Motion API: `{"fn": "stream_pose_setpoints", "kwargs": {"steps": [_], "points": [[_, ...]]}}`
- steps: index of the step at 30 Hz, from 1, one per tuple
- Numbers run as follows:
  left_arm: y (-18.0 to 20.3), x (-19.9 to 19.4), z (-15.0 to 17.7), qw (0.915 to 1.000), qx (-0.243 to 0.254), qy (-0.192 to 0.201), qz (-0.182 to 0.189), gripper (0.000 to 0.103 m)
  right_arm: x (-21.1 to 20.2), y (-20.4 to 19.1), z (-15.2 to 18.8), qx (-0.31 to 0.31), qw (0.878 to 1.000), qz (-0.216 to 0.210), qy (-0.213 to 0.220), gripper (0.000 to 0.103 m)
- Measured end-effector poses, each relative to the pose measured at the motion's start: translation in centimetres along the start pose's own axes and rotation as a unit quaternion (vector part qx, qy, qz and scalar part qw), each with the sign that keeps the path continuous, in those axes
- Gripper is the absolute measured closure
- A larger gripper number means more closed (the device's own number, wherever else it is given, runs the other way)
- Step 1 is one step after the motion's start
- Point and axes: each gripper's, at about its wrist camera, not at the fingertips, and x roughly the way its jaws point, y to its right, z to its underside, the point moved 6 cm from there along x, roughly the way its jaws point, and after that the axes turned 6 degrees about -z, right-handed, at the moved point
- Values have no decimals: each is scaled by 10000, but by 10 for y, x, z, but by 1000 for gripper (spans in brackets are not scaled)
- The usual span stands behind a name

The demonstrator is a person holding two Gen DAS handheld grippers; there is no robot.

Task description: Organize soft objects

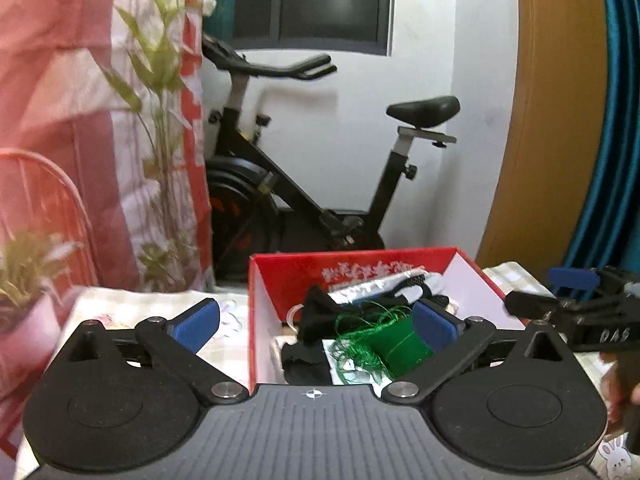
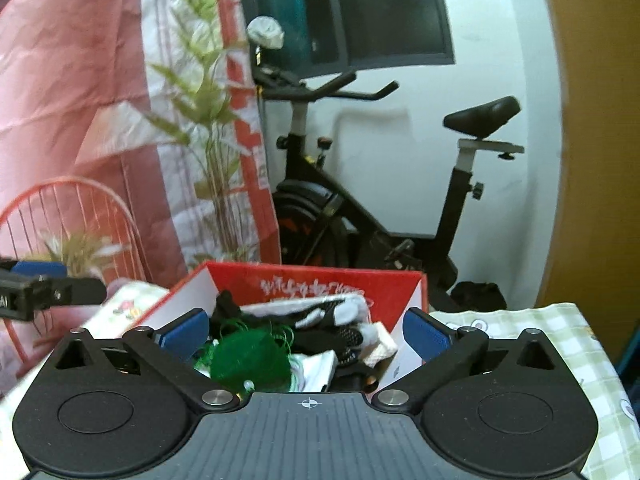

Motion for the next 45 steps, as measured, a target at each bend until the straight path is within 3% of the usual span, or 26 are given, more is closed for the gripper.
{"fn": "stream_pose_setpoints", "kwargs": {"steps": [9,11,18,26,45], "points": [[3,-65,-29,9974,211,287,-633,0,-64,-18,-41,4,9989,326,343,0],[3,-83,-37,9973,184,422,-575,0,-80,-24,-49,-34,9980,530,328,0],[9,-154,-66,9949,45,846,-549,0,-144,-49,-75,-137,9969,559,541,0],[23,-209,-70,9924,35,1064,-615,0,-200,-65,-87,-127,9952,652,717,0],[19,-213,-57,9935,-92,903,-683,0,-226,-80,-76,-259,9945,665,765,0]]}}
